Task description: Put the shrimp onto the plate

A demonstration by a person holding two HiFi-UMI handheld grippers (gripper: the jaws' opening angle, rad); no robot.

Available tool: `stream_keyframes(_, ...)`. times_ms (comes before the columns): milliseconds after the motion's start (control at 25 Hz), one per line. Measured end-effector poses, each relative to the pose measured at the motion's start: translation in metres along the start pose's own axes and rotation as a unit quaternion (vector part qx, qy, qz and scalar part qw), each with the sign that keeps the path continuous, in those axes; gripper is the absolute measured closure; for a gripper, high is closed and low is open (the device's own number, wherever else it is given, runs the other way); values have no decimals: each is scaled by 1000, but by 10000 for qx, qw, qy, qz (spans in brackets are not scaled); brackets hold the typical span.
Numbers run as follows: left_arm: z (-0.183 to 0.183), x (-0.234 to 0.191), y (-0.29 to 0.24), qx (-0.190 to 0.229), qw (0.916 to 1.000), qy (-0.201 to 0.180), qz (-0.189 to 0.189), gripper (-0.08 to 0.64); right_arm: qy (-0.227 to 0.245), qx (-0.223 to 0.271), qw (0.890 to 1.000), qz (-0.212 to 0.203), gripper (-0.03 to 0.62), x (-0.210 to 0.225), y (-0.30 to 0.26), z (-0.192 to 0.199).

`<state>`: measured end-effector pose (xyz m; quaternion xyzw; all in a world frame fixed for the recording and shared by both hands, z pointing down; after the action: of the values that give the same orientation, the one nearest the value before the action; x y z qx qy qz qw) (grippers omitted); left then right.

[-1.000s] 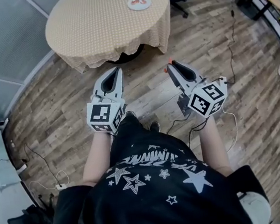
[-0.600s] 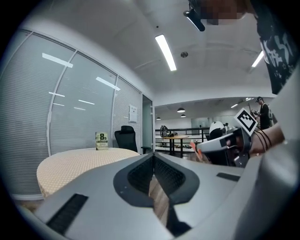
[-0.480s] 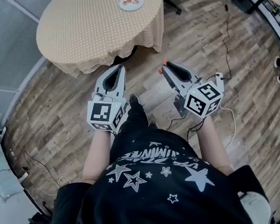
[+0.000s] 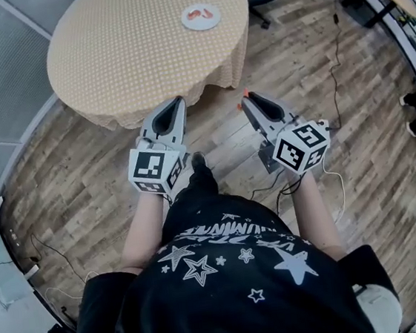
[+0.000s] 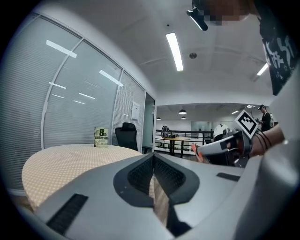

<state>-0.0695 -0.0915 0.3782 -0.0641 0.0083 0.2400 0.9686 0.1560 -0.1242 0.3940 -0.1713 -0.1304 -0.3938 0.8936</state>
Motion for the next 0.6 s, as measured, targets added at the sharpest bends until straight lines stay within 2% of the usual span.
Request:
stream_keyframes(200,-1,-48,-12,-64,9998,122,-145,552,102,-157,9998,-30,525,4,-50,-17)
stream_keyframes(600,3,-127,-42,-31,9989,463,-76,552,132,-448,9988,172,525,12,-121,-28)
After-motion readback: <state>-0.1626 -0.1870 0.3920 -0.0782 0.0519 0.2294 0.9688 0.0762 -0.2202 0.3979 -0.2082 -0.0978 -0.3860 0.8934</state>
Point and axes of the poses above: the fingertips, and each gripper's own axes: y backward along the fingers, x to its right, z out of its underside, the point moved 7 cm from there along y, backward along the fingers, and after that the axes turned 3 degrees about z, right-handed, at the moved point
